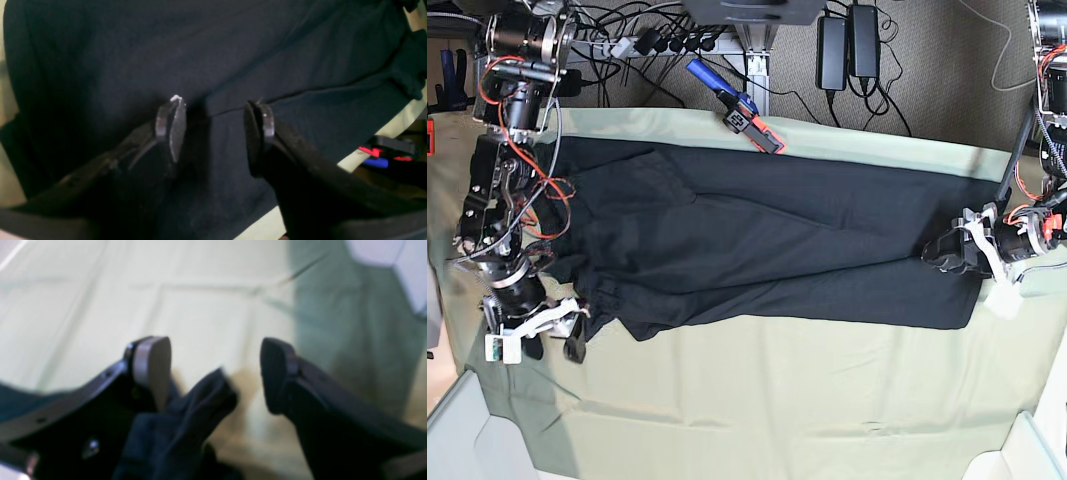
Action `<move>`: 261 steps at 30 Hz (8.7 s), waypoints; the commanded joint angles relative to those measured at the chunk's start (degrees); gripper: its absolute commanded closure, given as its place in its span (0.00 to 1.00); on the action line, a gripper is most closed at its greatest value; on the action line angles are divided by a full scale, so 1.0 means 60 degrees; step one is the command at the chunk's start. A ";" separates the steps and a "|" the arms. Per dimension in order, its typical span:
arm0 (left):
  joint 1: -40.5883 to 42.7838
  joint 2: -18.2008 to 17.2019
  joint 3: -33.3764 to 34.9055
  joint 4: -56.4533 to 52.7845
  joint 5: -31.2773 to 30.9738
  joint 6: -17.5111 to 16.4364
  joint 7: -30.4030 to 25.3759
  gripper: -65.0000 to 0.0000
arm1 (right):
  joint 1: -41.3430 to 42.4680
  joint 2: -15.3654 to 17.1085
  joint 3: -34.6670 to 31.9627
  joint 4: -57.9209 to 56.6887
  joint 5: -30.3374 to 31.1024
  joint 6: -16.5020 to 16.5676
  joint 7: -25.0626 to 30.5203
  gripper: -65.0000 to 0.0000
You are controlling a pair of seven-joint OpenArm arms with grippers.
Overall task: Fold the T-shirt properly
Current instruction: 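Drag the right gripper's held edge along the table toward the robot, then lift the right gripper's held edge and fold it over the shirt, then release the shirt with the left gripper and raise it, then move the left gripper over the shirt's middle and grasp the fabric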
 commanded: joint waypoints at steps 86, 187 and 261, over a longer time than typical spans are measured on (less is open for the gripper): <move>-0.0131 -0.0237 -0.0073 0.0135 0.0568 -0.0162 -0.0572 0.51 | -0.2226 0.0058 -0.0080 0.2798 0.4044 0.0703 -0.5096 0.58; -0.0127 0.0433 -0.1260 0.0280 0.1778 -0.0162 -0.1923 1.00 | -0.1534 -0.1206 -0.1184 0.1137 0.2776 0.0703 -0.3861 1.00; 0.0226 0.5268 0.3916 0.4058 0.5552 0.0433 -0.2222 0.43 | -0.1534 -0.1206 -0.0412 0.3279 0.2736 0.0707 -0.3880 1.00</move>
